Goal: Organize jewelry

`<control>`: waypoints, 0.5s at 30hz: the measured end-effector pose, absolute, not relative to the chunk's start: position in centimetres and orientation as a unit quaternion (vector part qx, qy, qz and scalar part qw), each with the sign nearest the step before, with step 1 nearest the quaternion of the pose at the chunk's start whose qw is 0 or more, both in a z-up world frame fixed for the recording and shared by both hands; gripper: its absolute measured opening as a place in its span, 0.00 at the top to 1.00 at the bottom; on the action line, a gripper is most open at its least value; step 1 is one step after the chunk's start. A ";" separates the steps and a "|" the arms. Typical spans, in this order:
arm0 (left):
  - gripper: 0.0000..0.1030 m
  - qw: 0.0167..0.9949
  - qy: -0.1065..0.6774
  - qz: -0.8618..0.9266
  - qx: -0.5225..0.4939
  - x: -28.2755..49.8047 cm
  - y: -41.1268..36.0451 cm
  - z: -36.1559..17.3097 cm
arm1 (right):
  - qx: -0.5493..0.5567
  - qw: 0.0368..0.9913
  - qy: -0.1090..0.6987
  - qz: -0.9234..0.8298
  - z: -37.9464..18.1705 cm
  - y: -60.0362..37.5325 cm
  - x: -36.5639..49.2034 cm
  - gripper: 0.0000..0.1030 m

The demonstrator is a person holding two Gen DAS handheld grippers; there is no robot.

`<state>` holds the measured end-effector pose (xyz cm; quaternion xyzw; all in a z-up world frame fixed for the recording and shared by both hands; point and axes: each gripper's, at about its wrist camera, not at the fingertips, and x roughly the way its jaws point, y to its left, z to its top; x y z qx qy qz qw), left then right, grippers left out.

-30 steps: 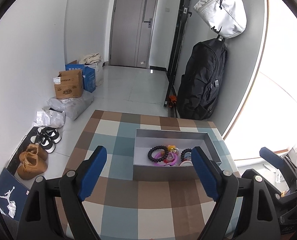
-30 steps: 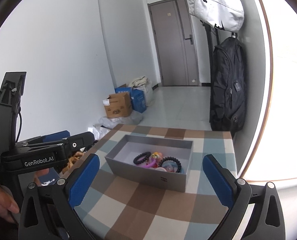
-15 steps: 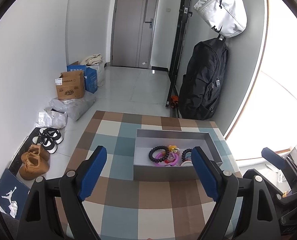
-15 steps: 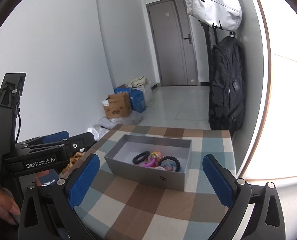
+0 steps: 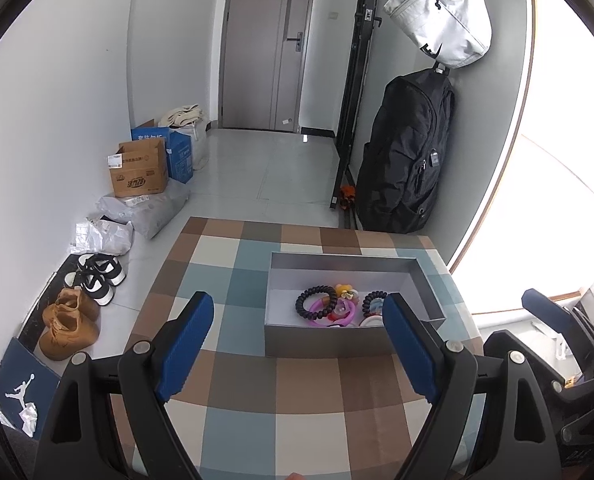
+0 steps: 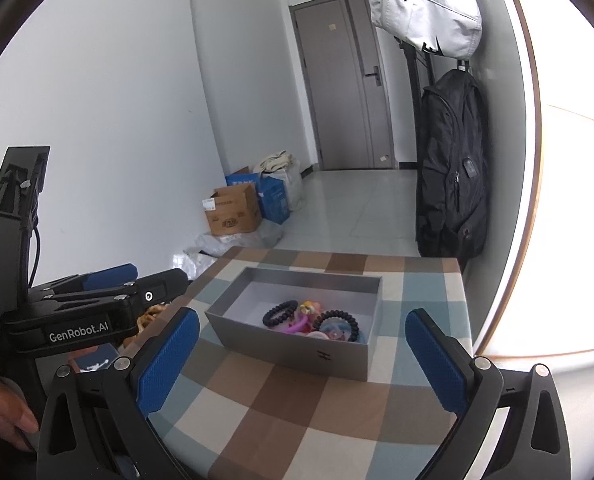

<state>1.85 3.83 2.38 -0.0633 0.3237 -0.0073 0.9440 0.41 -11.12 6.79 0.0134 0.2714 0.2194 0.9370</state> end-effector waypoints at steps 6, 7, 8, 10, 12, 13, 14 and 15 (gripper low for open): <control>0.19 0.944 0.324 -0.003 -0.065 1.8 4.1 2.4 | 0.018 0.936 0.274 0.219 6.8 -11.2 0.5 0.00; 0.19 0.944 0.324 -0.004 -0.067 1.8 4.1 2.4 | 0.018 0.936 0.274 0.220 6.8 -11.3 0.5 0.00; 0.19 0.944 0.324 -0.004 -0.066 1.8 4.1 2.4 | 0.018 0.936 0.273 0.220 6.8 -11.3 0.5 0.00; 0.19 0.944 0.324 -0.003 -0.066 1.8 4.1 2.5 | 0.017 0.936 0.273 0.221 6.8 -11.3 0.4 0.00; 0.19 0.943 0.325 -0.006 -0.067 1.9 4.1 2.5 | 0.016 0.936 0.273 0.221 6.9 -11.3 0.5 0.00; 0.19 0.943 0.326 -0.006 -0.066 2.0 4.1 2.5 | 0.016 0.936 0.273 0.221 6.9 -11.3 0.5 0.00; 0.19 0.943 0.326 -0.005 -0.066 2.0 4.1 2.5 | 0.016 0.936 0.273 0.221 6.8 -11.4 0.5 0.00; 0.19 0.943 0.327 -0.004 -0.067 1.9 4.1 2.5 | 0.017 0.936 0.273 0.221 6.8 -11.4 0.5 0.00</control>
